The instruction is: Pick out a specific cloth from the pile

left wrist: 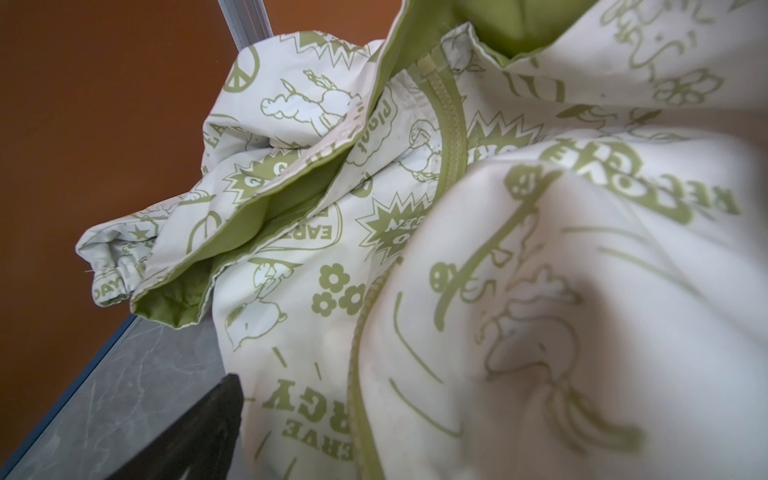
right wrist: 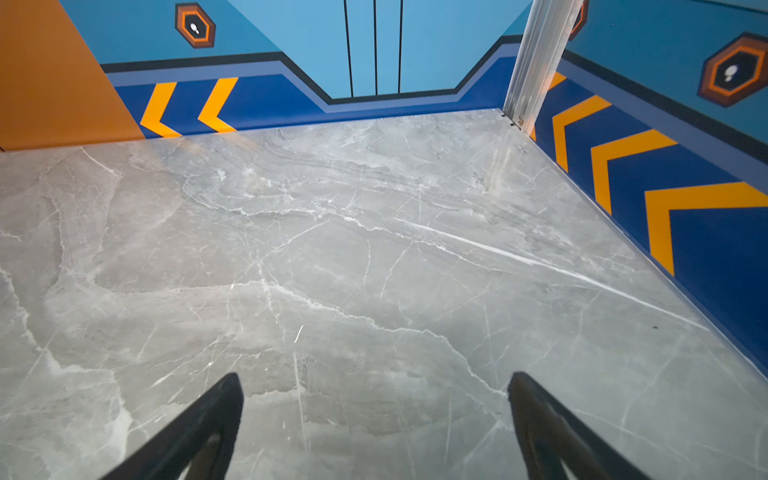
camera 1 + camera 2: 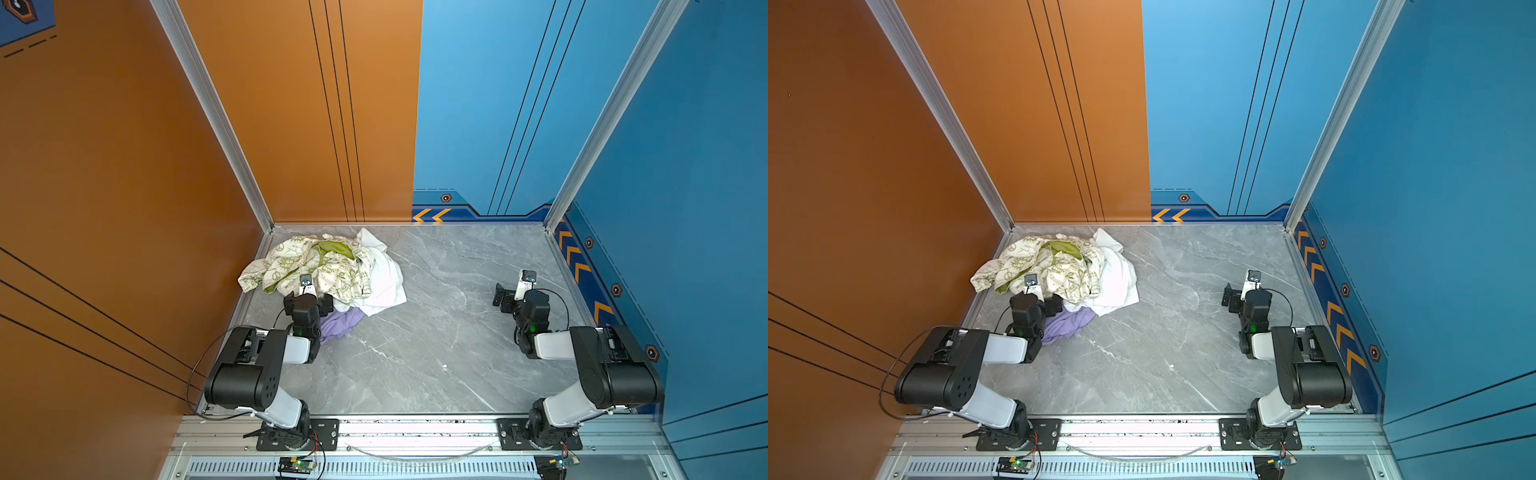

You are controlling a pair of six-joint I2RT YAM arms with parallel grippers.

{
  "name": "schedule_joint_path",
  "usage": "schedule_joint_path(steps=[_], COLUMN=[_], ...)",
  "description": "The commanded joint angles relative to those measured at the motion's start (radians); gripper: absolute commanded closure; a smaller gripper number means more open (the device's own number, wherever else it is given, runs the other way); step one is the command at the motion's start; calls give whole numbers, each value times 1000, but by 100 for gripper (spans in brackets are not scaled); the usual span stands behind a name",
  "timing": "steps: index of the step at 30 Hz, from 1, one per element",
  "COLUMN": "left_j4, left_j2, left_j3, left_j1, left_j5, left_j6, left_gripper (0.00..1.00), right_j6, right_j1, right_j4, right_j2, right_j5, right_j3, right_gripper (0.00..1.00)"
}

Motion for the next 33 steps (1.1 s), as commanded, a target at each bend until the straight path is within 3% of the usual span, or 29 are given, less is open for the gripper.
schedule_joint_path(steps=[1, 9, 13, 17, 24, 33], left_j4=[-116, -855, -1172, -1397, -1567, -1569], left_j2=[-179, -691, -832, -881, -838, -721], left_j3=[8, 135, 216, 286, 289, 241], left_j1=[-23, -55, -55, -54, -56, -58], left_j5=[-70, -67, -31, 42, 173, 233], left_j6=[-2, -153, -253, -383, -564, -661], left_gripper=[2, 2, 2, 2, 5, 10], right_j6=[-7, 9, 45, 55, 59, 71], right_j1=[10, 61, 104, 154, 233, 363], right_j4=[-142, -536, -687, -814, -962, -947], right_j2=[-163, -612, -766, -851, -864, -813], right_j5=[67, 34, 31, 5, -75, -55], right_j3=[18, 48, 72, 118, 198, 198], right_gripper=[0, 0, 0, 0, 0, 0])
